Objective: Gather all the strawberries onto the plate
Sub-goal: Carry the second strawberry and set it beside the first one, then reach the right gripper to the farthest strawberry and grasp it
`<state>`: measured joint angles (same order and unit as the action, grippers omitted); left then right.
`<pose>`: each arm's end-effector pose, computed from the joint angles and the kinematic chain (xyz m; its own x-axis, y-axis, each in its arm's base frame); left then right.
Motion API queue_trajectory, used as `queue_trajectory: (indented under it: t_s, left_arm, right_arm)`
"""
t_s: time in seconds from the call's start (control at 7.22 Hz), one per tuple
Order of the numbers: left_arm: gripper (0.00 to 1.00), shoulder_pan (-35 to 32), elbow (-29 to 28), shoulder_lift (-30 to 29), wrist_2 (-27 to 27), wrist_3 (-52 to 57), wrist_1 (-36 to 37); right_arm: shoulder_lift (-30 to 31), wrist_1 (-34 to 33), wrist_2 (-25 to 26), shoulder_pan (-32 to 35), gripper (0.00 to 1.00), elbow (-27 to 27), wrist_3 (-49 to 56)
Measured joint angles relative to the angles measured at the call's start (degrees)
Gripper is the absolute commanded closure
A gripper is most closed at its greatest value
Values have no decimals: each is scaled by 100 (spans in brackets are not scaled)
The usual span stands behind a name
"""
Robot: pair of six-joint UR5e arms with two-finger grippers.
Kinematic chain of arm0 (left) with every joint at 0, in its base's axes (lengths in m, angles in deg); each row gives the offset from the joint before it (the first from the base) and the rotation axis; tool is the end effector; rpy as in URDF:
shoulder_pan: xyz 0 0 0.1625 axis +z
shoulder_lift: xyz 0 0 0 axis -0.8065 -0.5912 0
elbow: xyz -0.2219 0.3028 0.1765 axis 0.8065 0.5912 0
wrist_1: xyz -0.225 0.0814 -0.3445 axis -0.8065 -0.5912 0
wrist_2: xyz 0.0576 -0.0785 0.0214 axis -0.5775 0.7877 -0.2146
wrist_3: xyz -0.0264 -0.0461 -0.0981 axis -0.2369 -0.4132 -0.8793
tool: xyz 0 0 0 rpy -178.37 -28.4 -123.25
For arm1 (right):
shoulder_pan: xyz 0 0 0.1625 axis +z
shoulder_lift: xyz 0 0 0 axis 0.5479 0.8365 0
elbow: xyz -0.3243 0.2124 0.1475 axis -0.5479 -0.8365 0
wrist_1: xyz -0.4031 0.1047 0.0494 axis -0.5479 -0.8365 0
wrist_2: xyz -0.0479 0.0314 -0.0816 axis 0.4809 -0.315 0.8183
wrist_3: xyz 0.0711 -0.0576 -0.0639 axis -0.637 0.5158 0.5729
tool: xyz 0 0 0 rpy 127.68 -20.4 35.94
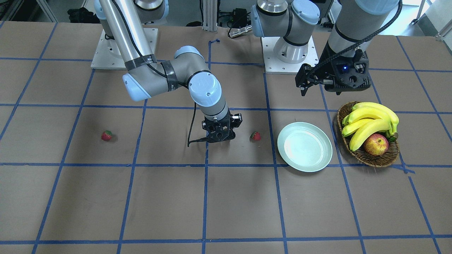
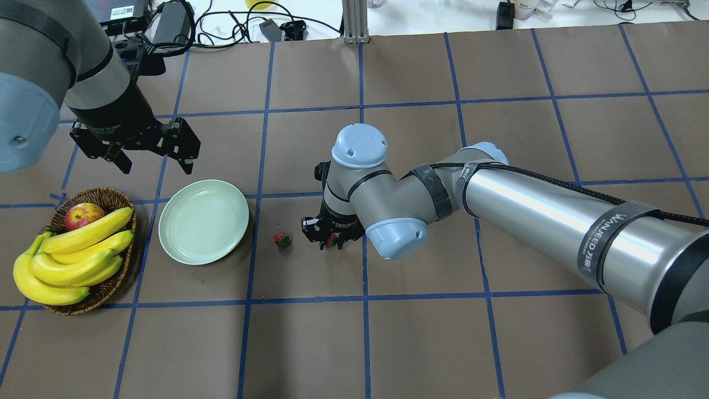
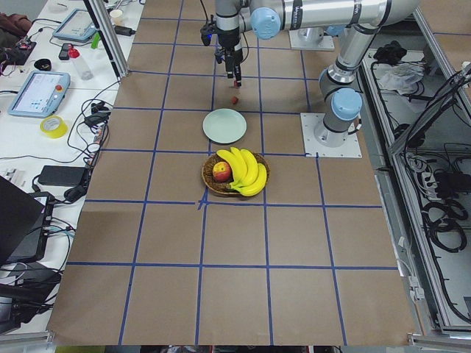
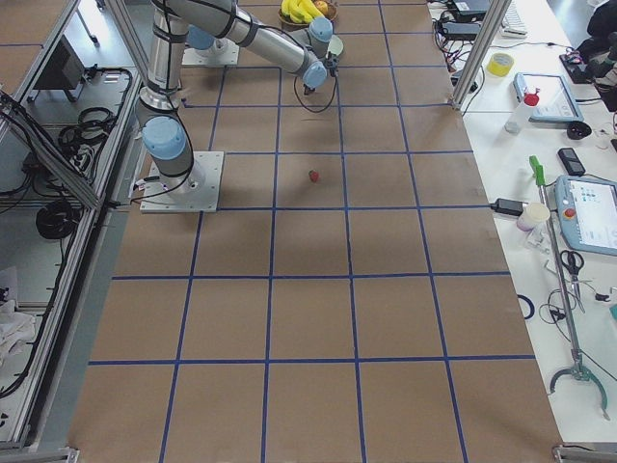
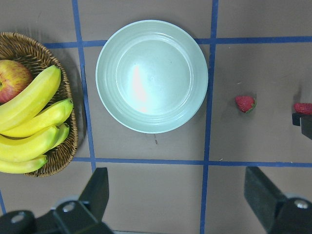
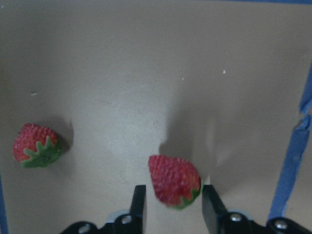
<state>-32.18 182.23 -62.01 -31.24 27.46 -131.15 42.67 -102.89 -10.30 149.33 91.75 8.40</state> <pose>-0.0890 -0.4775 0.4315 -0.9959 -0.0013 -0.0910 -0.0067 0.9983 0.0583 0.4002 -0.4480 0.1582 -0.9677 -0.0867 -0.2369 -0.1147 0.9876 0.1070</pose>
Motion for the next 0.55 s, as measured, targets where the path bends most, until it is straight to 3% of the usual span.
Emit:
queue_trajectory:
  t_s: [0.28,0.55]
  left_arm:
    - [0,5,0,0,-5,0,-6]
    - [0,2,0,0,-3,0,-3]
  right_arm:
    - [207,66,257,-18,0,-11,48]
    - [626,382,1027,-311,0,-37,209]
